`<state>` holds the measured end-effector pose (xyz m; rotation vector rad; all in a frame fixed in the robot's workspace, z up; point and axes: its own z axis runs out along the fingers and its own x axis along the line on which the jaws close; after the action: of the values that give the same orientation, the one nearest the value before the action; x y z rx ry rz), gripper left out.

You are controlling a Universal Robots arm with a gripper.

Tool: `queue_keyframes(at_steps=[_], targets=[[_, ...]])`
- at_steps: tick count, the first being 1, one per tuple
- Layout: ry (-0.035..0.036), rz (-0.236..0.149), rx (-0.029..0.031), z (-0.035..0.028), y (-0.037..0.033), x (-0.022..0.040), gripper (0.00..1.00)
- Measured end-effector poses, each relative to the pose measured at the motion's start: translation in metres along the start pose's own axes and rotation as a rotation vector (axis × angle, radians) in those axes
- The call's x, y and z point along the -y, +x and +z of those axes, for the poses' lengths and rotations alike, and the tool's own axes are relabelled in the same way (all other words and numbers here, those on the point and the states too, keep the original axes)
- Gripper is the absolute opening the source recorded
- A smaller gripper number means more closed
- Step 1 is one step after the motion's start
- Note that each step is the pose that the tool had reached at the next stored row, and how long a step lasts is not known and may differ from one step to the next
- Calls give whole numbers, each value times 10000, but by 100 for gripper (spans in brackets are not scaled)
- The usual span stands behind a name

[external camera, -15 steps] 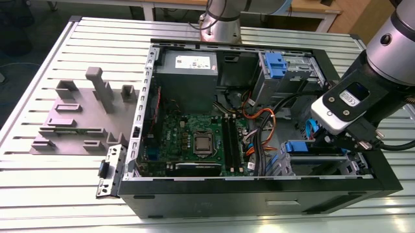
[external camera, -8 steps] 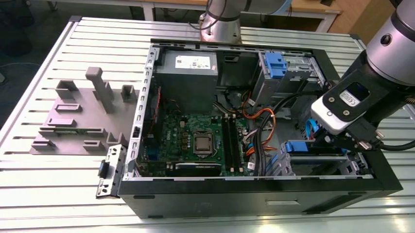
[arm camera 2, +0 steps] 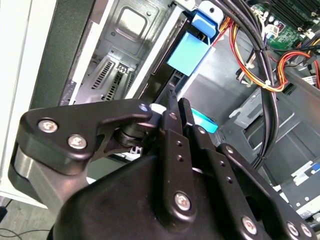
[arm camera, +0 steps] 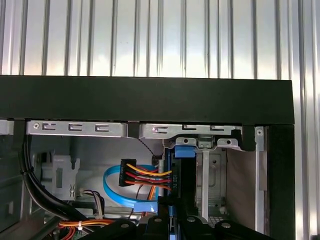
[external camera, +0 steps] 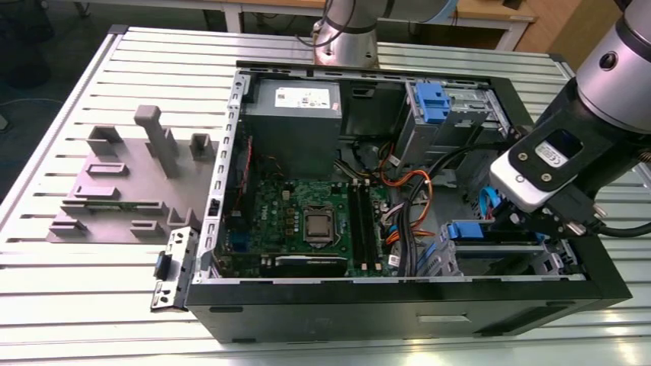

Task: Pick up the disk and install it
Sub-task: 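Insert the second disk wire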

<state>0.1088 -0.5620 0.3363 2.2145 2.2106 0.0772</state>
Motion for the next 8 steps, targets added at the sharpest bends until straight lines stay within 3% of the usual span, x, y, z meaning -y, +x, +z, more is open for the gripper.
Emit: queue_keyframes(at_steps=[8], targets=[[2,-46,0,18,-5,1,16]])
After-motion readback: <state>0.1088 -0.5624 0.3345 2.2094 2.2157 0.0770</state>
